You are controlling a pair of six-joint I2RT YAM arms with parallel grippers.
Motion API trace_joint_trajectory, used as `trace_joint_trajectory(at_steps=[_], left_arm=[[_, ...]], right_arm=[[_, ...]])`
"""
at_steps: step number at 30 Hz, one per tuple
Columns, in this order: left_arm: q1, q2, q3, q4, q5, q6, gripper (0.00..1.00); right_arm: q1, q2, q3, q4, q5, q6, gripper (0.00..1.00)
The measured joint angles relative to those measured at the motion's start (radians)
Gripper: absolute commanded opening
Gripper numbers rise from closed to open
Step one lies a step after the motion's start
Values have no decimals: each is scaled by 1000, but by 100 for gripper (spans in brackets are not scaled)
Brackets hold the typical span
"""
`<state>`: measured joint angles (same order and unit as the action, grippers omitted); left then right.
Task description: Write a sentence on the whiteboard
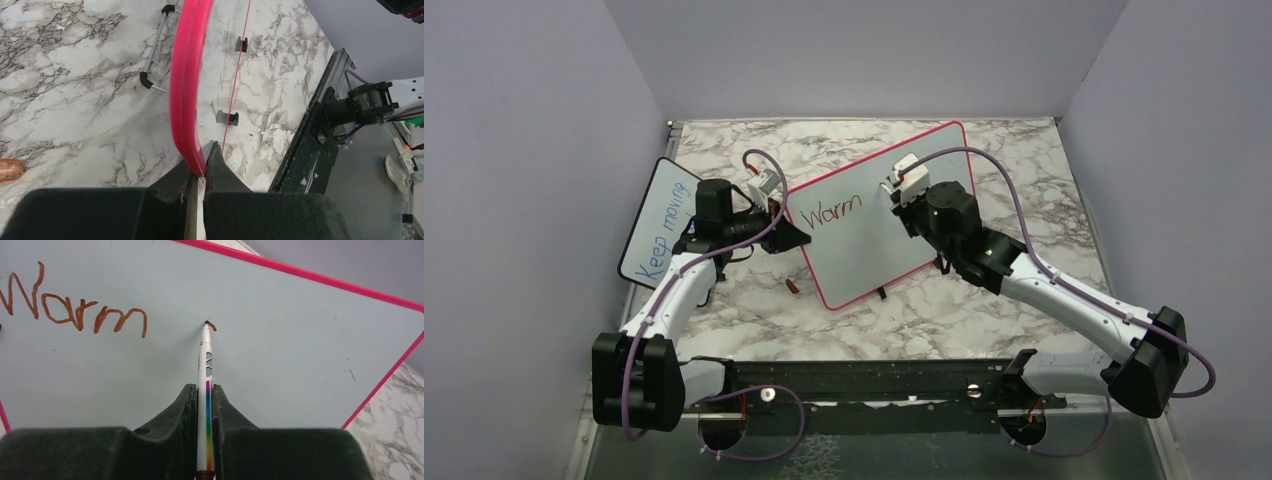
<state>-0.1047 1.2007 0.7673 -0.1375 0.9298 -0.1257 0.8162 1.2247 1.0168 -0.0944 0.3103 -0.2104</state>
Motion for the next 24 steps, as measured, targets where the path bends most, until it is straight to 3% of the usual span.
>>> trace_joint_trajectory(at_steps=[24], left_arm=[[0, 2, 1, -1, 1, 0, 0]], right_arm=[[0, -4, 8, -73, -10, 23, 0]])
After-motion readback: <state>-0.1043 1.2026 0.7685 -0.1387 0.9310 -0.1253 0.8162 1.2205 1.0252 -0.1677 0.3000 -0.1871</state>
